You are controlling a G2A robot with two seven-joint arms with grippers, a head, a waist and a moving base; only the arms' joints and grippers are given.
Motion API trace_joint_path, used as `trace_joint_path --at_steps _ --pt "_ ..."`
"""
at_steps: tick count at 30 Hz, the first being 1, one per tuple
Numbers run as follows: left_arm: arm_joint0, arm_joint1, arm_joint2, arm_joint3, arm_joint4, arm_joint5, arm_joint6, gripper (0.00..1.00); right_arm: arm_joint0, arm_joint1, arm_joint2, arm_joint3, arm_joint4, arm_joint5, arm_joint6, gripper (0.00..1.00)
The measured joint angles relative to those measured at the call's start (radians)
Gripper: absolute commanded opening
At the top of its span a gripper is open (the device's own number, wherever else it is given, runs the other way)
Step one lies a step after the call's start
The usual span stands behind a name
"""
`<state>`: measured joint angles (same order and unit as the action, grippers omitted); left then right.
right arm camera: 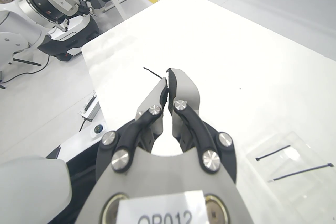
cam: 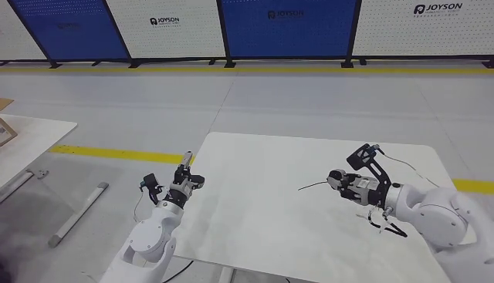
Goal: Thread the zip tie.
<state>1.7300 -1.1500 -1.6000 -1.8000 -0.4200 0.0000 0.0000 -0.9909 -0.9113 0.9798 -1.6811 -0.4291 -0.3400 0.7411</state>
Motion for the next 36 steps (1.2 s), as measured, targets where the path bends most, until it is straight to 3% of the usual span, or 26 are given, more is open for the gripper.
trace_joint_path --at_steps 6,14,24,27,30,33,36 --pt "0.0 0.0 0.0 0.0 0.0 0.0 0.0 1.0 -0.001 0.0 -0.003 -0.005 -0.005 0.0 0.0 0.0" --pt "0.0 0.0 0.0 0.0 0.0 0.0 0.0 1.0 0.031 0.004 -0.084 -0.04 -0.119 0.0 -0.023 0.0" --pt "-0.002 0.0 0.002 -0.001 0.001 0.004 -0.005 1.0 0.044 0.014 -0.107 -0.017 -0.078 0.0 -0.062 0.0" --pt "-0.014 0.004 0.014 -0.032 0.03 0.059 -0.067 1.0 0.044 0.014 -0.107 -0.017 -0.077 0.0 -0.062 0.0" --pt "-0.022 0.005 0.039 -0.094 0.042 0.126 -0.125 1.0 0.044 0.014 -0.107 -0.017 -0.077 0.0 -0.062 0.0" --pt "-0.039 0.006 0.075 -0.152 0.063 0.211 -0.163 1.0 0.044 0.014 -0.107 -0.017 -0.077 0.0 -0.062 0.0" --pt "-0.069 0.009 0.118 -0.177 0.081 0.323 -0.224 1.0 0.044 0.014 -0.107 -0.017 -0.077 0.0 -0.062 0.0"
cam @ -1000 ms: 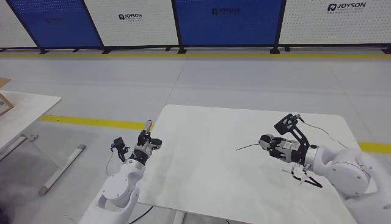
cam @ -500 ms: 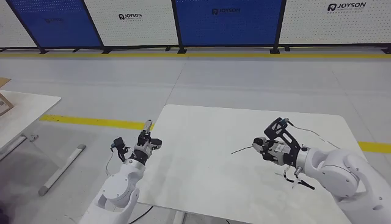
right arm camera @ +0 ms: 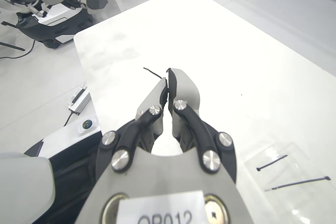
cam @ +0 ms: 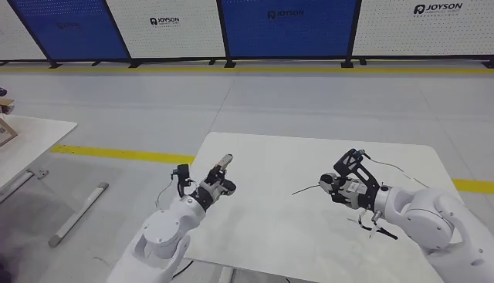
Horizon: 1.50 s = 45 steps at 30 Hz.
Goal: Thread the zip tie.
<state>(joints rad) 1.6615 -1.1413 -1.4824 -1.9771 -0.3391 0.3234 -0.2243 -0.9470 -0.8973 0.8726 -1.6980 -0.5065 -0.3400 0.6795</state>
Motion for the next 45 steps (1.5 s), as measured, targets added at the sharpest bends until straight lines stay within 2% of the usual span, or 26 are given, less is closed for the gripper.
trace_joint_path --at_steps 1,2,4,13,16,19,22,25,27,28,36,39,40,42,45 --pt "-0.008 0.001 0.013 0.007 0.002 0.025 -0.023 1.0 0.0 0.0 0.0 0.0 0.0 0.0 0.0 0.0" --pt "-0.019 0.005 0.031 0.027 0.008 0.033 -0.056 1.0 0.0 0.0 0.0 0.0 0.0 0.0 0.0 0.0" --pt "-0.032 0.009 0.045 0.052 0.018 0.02 -0.089 1.0 0.0 0.0 0.0 0.0 0.0 0.0 0.0 0.0" --pt "-0.032 0.008 0.045 0.062 0.01 0.017 -0.091 1.0 -0.003 0.0 -0.003 -0.002 -0.008 0.0 -0.001 0.0" --pt "-0.044 0.009 0.04 0.111 -0.093 0.017 -0.138 1.0 0.007 -0.004 -0.031 -0.033 -0.08 0.0 0.012 0.0" --pt "-0.054 0.02 0.044 0.143 -0.196 0.017 -0.2 1.0 0.026 -0.011 -0.065 -0.042 -0.136 0.0 -0.011 0.0" --pt "-0.08 0.04 0.079 0.168 -0.278 0.017 -0.224 1.0 0.046 -0.018 -0.109 -0.057 -0.185 0.0 -0.019 0.0" --pt "-0.136 0.067 0.15 0.195 -0.366 0.017 -0.231 1.0 0.065 -0.02 -0.144 -0.061 -0.229 0.0 -0.027 0.0" --pt "-0.188 0.089 0.206 0.223 -0.441 0.017 -0.217 1.0 0.071 -0.02 -0.153 -0.058 -0.239 0.0 -0.034 0.0" --pt "-0.204 0.094 0.223 0.229 -0.46 0.017 -0.214 1.0 0.072 -0.019 -0.153 -0.055 -0.238 0.0 -0.035 0.0" --pt "-0.199 0.094 0.223 0.231 -0.459 0.017 -0.212 1.0 0.072 -0.019 -0.153 -0.054 -0.236 0.0 -0.035 0.0" --pt "-0.199 0.093 0.262 0.25 -0.481 0.017 -0.2 1.0 0.072 -0.019 -0.153 -0.054 -0.236 0.0 -0.035 0.0" --pt "-0.206 0.093 0.28 0.262 -0.51 0.017 -0.205 1.0 0.072 -0.019 -0.153 -0.054 -0.236 0.0 -0.035 0.0" --pt "-0.241 0.099 0.325 0.291 -0.588 0.017 -0.213 1.0 0.072 -0.019 -0.153 -0.054 -0.236 0.0 -0.035 0.0" --pt "-0.305 0.113 0.4 0.325 -0.708 0.017 -0.209 1.0 0.072 -0.019 -0.153 -0.054 -0.236 0.0 -0.035 0.0"
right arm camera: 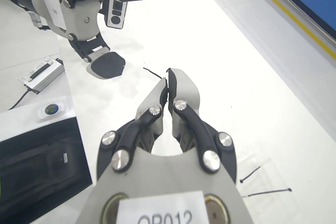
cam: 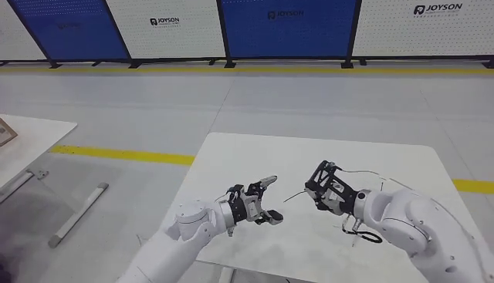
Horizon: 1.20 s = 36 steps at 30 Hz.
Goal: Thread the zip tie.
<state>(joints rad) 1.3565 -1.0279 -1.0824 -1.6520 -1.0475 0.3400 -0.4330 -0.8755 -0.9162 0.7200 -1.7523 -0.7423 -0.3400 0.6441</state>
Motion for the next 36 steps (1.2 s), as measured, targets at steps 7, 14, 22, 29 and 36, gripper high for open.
trace_joint_path --at_steps 7,14,22,29,36 --pt "-0.099 0.021 0.091 0.051 -0.163 0.0 0.085 1.0 0.0 0.0 0.0 0.0 0.0 0.0 0.0 0.0" --pt "-0.094 0.016 0.106 0.032 -0.146 0.0 0.107 1.0 0.0 0.0 0.0 0.0 0.0 0.0 0.0 0.0" --pt "-0.116 0.014 0.139 0.039 -0.196 0.0 0.144 0.78 0.0 0.0 0.0 0.0 0.0 0.0 0.0 0.0" --pt "-0.148 0.018 0.174 0.06 -0.237 0.0 0.152 0.44 0.0 0.0 0.0 0.0 0.0 0.0 0.0 0.0" --pt "-0.181 0.028 0.215 0.077 -0.257 0.0 0.135 0.35 0.0 0.0 0.0 0.0 0.0 0.0 0.0 0.0"
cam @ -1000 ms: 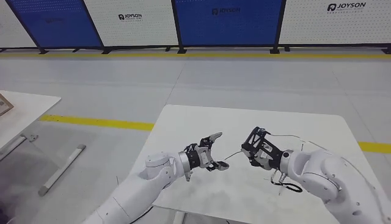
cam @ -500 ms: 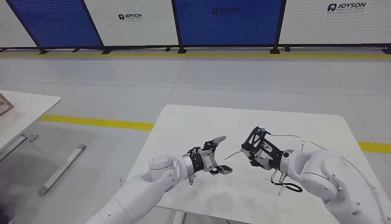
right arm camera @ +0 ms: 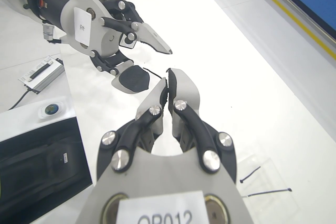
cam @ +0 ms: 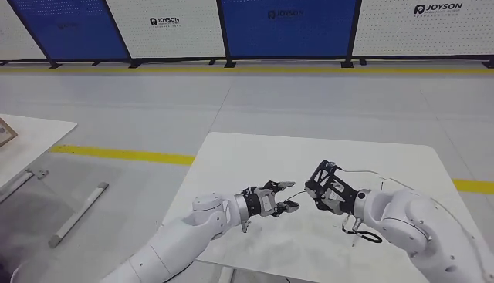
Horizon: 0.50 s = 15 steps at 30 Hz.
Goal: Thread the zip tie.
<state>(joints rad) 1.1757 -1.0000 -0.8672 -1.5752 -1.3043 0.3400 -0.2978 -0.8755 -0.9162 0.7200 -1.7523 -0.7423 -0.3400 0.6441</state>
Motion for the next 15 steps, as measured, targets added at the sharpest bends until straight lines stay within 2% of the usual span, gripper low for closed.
trace_joint_path --at_steps 3,6,9,12,15 --pt "-0.01 0.005 0.017 0.004 -0.009 0.0 -0.002 0.38 0.0 0.0 0.0 0.0 0.0 0.0 0.0 0.0" --pt "-0.022 0.009 0.03 0.011 -0.021 0.0 -0.004 0.36 0.0 0.0 0.0 0.0 0.0 0.0 0.0 0.0" --pt "-0.033 0.012 0.044 0.019 -0.034 0.0 -0.002 0.24 0.0 0.0 0.0 0.0 0.0 0.0 0.0 0.0" --pt "-0.043 0.014 0.058 0.024 -0.044 0.0 -0.004 0.16 0.0 0.0 0.0 0.0 0.0 0.0 0.0 0.0" --pt "-0.052 0.016 0.07 0.03 -0.062 0.0 -0.006 0.23 0.0 0.0 0.0 0.0 0.0 0.0 0.0 0.0"
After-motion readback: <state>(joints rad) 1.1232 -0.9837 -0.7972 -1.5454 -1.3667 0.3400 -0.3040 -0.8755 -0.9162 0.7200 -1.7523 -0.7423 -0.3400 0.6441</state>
